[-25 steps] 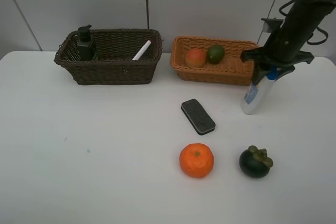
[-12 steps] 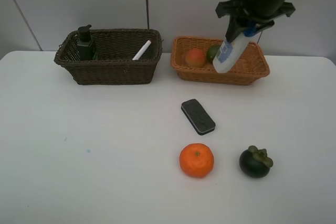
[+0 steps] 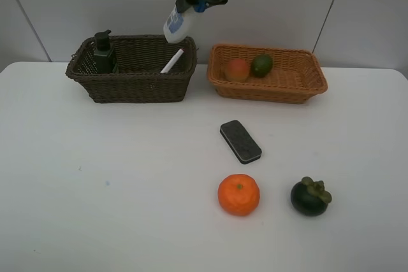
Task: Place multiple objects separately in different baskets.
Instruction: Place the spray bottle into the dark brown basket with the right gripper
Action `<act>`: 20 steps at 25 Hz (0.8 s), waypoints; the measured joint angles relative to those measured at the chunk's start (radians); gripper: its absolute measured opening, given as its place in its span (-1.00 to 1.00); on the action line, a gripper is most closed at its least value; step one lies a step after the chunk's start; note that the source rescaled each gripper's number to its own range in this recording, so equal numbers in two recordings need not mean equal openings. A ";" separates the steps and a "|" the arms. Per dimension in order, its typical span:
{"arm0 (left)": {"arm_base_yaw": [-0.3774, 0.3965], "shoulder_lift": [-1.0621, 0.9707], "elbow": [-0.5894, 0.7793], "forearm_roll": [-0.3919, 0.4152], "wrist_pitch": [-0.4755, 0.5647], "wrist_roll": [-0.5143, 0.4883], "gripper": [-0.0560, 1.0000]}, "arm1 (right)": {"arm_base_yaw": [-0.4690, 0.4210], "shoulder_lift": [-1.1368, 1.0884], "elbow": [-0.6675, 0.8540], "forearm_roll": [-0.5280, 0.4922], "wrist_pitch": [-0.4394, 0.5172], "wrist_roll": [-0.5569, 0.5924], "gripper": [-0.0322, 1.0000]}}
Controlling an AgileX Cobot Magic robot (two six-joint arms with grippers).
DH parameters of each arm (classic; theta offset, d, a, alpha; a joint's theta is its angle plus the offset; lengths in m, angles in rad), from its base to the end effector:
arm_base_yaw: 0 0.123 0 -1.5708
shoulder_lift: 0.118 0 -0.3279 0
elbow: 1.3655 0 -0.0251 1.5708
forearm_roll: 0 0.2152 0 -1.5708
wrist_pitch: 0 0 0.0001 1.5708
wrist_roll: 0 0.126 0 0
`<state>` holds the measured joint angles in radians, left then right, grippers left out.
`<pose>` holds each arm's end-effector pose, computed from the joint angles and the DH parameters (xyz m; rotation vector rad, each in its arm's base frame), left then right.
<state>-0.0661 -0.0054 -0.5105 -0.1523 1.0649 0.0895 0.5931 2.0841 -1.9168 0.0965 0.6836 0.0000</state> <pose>-0.0518 -0.0133 0.2474 0.1664 2.0204 -0.1670 0.4112 0.2864 0.3087 -0.6359 2.2786 0.4003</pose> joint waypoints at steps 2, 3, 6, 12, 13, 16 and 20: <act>0.000 0.000 0.000 0.000 0.000 0.000 1.00 | 0.028 0.047 -0.009 0.005 -0.080 0.000 -0.92; 0.000 0.000 0.000 0.000 0.000 0.000 1.00 | 0.035 0.070 -0.009 0.008 -0.121 0.000 -0.92; 0.000 0.000 0.000 0.000 0.000 0.000 1.00 | 0.043 0.139 -0.009 0.012 -0.249 0.000 -0.92; 0.000 0.000 0.000 0.000 0.000 0.000 1.00 | 0.040 0.243 -0.009 0.011 -0.441 0.000 -0.92; 0.000 0.000 0.000 0.000 0.000 0.000 1.00 | 0.040 0.251 -0.009 0.011 -0.453 0.000 -0.92; 0.000 0.000 0.000 0.000 0.000 0.000 1.00 | 0.040 0.254 -0.009 0.011 -0.461 0.000 -0.85; 0.000 0.000 0.000 0.000 0.000 0.000 1.00 | 0.040 0.252 -0.012 0.011 -0.472 0.000 0.32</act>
<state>-0.0661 -0.0054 -0.5105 -0.1523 1.0649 0.0895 0.6331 2.3357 -1.9290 0.1070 0.2117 0.0000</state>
